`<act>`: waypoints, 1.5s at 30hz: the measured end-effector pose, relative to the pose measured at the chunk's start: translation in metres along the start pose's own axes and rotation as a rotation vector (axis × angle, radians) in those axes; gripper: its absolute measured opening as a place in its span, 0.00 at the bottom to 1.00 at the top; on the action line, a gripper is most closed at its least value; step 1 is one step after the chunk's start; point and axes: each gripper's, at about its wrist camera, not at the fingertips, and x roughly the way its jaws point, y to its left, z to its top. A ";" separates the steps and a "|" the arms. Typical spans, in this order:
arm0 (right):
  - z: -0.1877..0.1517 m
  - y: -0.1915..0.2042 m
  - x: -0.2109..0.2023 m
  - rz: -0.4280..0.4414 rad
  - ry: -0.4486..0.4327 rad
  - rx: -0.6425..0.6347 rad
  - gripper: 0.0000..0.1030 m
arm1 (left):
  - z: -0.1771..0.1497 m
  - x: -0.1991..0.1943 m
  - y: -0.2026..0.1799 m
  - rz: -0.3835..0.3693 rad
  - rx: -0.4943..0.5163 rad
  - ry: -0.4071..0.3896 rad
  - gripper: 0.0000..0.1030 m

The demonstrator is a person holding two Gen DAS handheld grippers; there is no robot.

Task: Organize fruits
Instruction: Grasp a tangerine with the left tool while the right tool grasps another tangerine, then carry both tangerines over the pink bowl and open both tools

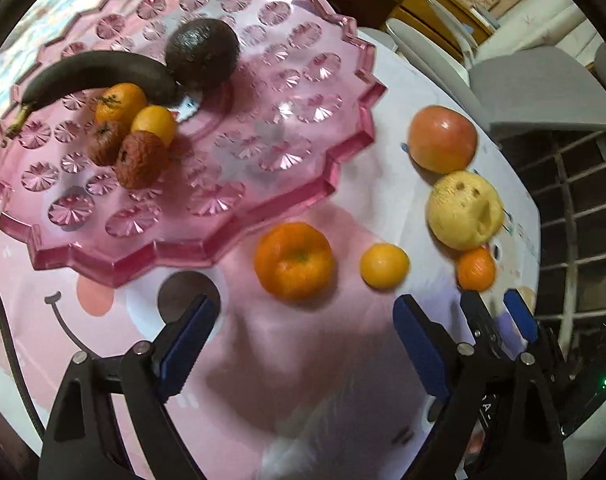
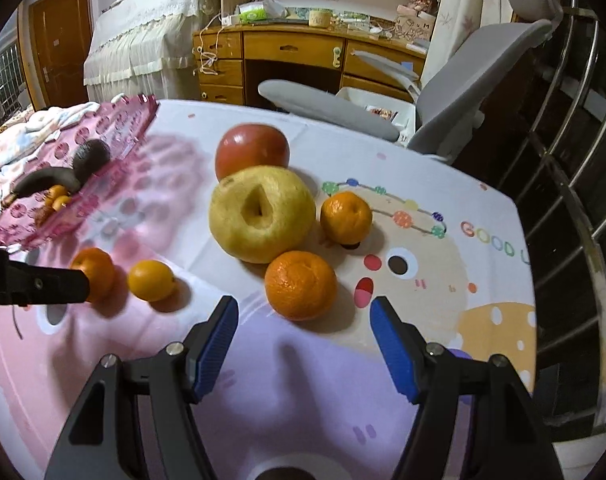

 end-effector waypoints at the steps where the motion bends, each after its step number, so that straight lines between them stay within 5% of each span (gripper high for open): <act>1: -0.001 0.000 0.003 -0.001 0.002 0.000 0.67 | 0.000 0.002 0.000 0.003 -0.003 -0.008 0.84; 5: -0.003 0.001 0.011 -0.010 -0.002 -0.004 0.67 | 0.004 0.012 -0.002 0.015 -0.003 -0.031 0.80; 18: 0.001 -0.001 0.029 0.008 0.028 0.010 0.48 | 0.017 0.030 0.002 0.025 -0.021 -0.029 0.43; 32: 0.009 0.005 0.015 0.020 0.057 -0.007 0.42 | 0.008 0.010 0.001 0.025 0.001 -0.008 0.40; 45: 0.028 0.022 -0.043 0.035 -0.012 -0.014 0.42 | -0.006 -0.060 -0.010 -0.043 0.069 -0.084 0.40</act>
